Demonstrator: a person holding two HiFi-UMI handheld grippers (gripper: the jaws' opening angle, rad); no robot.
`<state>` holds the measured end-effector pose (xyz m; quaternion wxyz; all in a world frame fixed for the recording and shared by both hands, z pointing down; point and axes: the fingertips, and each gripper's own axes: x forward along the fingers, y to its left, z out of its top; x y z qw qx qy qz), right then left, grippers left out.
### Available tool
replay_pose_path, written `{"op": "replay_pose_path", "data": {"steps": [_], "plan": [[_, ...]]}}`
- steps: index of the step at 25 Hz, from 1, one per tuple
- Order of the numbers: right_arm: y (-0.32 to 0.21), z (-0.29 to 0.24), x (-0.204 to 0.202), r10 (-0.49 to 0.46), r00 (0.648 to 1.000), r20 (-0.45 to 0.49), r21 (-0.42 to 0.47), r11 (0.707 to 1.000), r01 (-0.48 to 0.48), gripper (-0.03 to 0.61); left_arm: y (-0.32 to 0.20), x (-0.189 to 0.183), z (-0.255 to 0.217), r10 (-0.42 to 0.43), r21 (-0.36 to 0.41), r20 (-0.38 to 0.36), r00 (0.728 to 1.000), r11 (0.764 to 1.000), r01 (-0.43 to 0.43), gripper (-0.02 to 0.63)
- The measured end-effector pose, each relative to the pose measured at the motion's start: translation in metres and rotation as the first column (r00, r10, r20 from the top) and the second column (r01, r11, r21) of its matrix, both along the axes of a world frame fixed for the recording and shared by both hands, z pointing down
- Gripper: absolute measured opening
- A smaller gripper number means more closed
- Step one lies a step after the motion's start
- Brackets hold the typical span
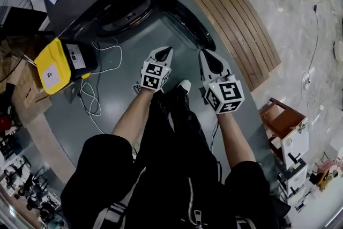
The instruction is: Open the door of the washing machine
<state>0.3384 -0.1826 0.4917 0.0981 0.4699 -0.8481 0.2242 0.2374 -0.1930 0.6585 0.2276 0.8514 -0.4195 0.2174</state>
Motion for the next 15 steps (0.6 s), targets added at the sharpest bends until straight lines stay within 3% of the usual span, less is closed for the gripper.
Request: {"op": "replay_pose_path", "data": {"steps": [8, 15], "plan": [[0.005, -0.051, -0.08, -0.083, 0.996, -0.017, 0.069, 0.994, 0.084, 0.003, 0.019, -0.09, -0.085, -0.086, 0.094, 0.02, 0.996, 0.992, 0.084, 0.005], [0.017, -0.09, -0.125, -0.132, 0.991, -0.019, 0.14, 0.981, 0.133, 0.003, 0.048, -0.148, -0.153, -0.192, 0.188, 0.002, 0.981, 0.964, 0.188, 0.005]]}}
